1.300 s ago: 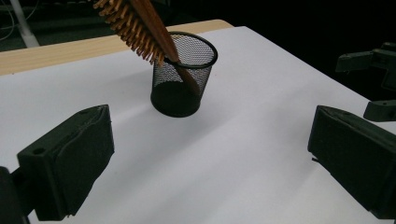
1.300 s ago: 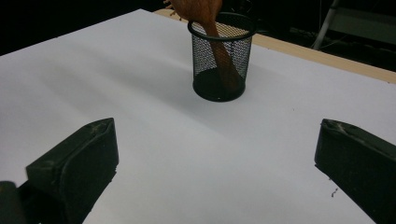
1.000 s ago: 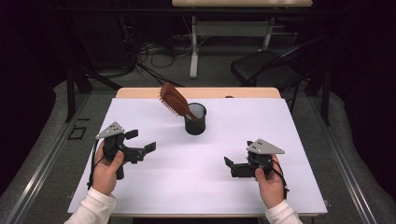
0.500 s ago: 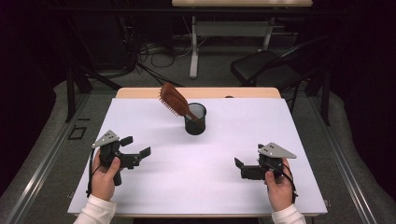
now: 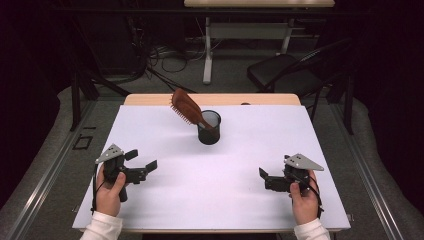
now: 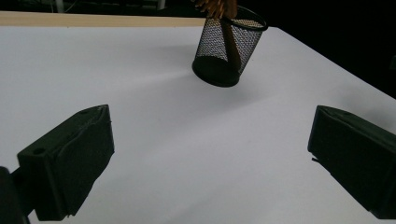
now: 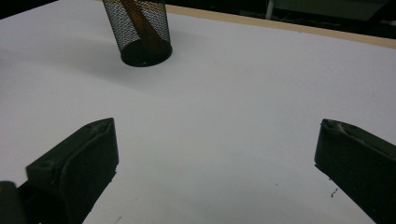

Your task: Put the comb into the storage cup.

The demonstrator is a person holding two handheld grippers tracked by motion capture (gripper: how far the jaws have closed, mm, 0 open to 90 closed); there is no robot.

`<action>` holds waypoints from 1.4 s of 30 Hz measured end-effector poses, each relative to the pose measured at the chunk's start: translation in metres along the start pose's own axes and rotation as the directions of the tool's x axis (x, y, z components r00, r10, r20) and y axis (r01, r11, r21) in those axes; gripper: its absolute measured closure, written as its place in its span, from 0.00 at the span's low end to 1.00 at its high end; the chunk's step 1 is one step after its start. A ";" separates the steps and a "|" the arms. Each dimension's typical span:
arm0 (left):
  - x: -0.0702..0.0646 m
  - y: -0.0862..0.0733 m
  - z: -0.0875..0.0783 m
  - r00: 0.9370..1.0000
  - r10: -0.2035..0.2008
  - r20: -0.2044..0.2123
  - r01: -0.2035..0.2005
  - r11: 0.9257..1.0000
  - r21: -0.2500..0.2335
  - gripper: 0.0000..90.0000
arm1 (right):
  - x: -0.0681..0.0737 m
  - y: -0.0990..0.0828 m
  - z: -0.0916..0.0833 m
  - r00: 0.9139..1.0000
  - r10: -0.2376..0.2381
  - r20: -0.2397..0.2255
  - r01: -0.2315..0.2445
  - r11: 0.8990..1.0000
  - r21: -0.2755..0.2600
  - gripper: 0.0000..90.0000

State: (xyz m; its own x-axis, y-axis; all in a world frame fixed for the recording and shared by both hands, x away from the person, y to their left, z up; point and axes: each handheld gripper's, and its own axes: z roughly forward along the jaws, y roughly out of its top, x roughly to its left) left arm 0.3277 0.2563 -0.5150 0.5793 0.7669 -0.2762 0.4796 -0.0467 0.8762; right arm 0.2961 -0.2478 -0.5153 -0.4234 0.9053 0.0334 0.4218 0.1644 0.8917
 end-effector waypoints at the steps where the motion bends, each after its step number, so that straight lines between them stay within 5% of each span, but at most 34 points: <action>1: 0.000 -0.001 0.000 1.000 0.002 -0.001 -0.002 1.000 0.001 0.01 | -0.002 -0.002 0.001 1.000 0.002 0.007 -0.002 1.000 -0.001 0.00; 18: 0.005 -0.013 0.008 1.000 0.015 -0.007 -0.015 1.000 0.018 0.01 | -0.020 -0.013 0.007 0.997 0.064 0.052 -0.064 0.998 0.007 0.00; 42: 0.003 -0.020 0.018 0.998 0.063 -0.015 -0.062 0.996 0.068 0.01 | -0.026 -0.019 0.013 0.995 0.062 0.072 -0.064 0.998 0.027 0.00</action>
State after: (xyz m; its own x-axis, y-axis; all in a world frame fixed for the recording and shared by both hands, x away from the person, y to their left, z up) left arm 0.3315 0.2478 -0.5406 0.5984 0.7719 -0.2145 0.4865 -0.1374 0.8628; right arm 0.3093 -0.2689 -0.5394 -0.3379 0.9395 0.0563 0.4698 0.1165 0.8751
